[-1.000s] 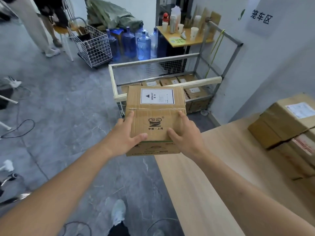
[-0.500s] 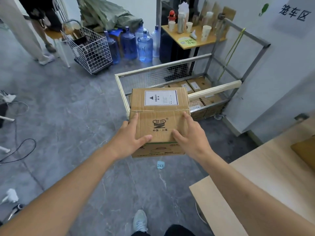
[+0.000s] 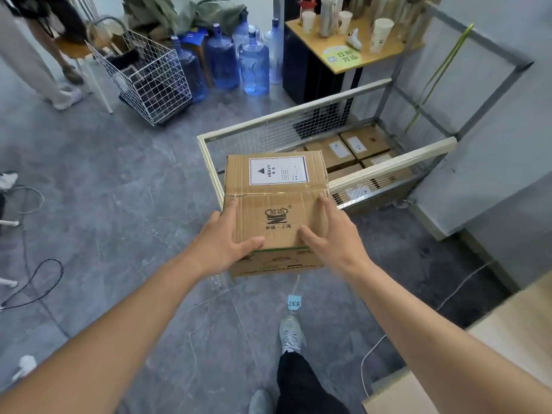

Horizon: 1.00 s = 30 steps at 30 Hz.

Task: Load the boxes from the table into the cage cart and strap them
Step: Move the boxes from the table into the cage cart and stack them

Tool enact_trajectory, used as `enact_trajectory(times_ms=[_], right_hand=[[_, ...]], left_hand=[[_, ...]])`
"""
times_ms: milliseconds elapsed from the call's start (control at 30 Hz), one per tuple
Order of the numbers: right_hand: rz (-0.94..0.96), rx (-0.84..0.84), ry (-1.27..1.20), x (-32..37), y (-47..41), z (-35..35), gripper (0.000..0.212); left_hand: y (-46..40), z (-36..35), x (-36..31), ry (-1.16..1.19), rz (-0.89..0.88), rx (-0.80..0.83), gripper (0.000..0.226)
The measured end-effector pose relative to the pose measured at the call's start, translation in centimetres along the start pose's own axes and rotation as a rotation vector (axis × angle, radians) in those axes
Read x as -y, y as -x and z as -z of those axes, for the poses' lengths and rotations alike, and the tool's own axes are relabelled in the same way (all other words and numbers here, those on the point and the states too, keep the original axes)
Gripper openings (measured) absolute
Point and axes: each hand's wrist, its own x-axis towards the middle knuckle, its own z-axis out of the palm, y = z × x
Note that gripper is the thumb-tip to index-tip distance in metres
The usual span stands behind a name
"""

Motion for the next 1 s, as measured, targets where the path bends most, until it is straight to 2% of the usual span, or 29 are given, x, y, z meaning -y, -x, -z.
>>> enact_trajectory(times_ms=[233, 433, 800, 1000], right_hand=[[-0.008, 0.089, -0.015, 0.0, -10.0, -0.6, 0.085], [0.010, 0.113, -0.016, 1.3, -16.5, -1.8, 0.086], [-0.131, 0.127, 0.044, 2.8, -28.6, -8.1, 0.086], [-0.178, 0.116, 0.117, 2.9, -34.5, -11.8, 0.080]], left_hand=[[-8.8, 1.5, 0.3, 0.011, 0.135, 0.015, 0.115], [-14.6, 3.5, 1.5, 0.035, 0.178, 0.018, 0.115], [-28.2, 5.8, 8.1, 0.152, 0.170, 0.153, 0.113], [-34.7, 5.2, 12.3, 0.210, 0.233, 0.212, 0.115]])
